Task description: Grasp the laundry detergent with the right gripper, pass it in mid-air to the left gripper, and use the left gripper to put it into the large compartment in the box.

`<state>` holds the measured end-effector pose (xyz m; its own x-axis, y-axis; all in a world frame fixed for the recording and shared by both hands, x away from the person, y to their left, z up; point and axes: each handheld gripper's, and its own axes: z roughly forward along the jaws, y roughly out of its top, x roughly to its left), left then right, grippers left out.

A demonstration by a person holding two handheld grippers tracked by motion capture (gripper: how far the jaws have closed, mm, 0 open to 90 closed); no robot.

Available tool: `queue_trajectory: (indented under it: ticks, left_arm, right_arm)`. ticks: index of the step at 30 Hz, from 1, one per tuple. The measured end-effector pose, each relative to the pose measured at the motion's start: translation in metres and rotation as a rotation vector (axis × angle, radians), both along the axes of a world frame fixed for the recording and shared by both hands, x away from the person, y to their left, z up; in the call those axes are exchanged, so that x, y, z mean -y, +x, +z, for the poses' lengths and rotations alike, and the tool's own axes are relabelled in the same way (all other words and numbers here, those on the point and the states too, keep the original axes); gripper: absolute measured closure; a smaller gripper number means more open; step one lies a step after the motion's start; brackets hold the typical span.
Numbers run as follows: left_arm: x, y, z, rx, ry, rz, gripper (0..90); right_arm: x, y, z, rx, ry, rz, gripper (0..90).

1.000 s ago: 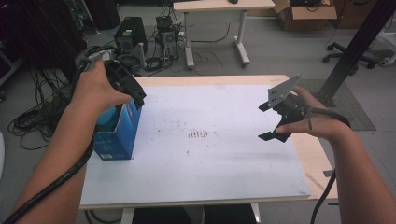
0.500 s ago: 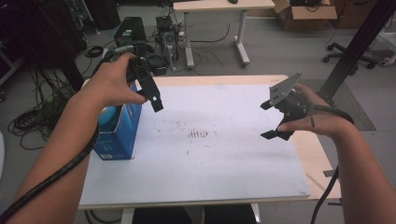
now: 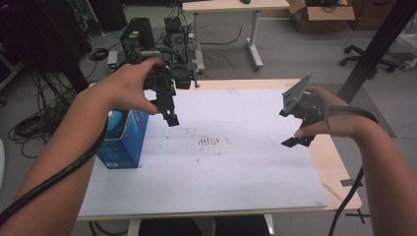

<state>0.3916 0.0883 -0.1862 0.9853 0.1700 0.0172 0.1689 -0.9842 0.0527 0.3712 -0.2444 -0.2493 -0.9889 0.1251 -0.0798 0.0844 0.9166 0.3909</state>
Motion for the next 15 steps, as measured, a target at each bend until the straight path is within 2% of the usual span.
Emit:
queue_trajectory:
  ticks: [6, 10, 15]
  left_arm:
    - [0.001, 0.0, -0.009, -0.008, 0.016, -0.039, 0.2]
    - [0.001, 0.001, -0.015, 0.002, 0.039, -0.053, 0.2]
    - [0.002, 0.006, -0.018, -0.003, 0.034, -0.062, 0.2]
  right_arm:
    - [-0.009, 0.005, 0.0, -0.028, -0.074, 0.024, 3.2]
    - [-0.015, 0.008, 0.0, -0.037, -0.094, 0.038, 3.2]
    - [-0.019, 0.012, -0.002, -0.056, -0.13, 0.054, 3.3]
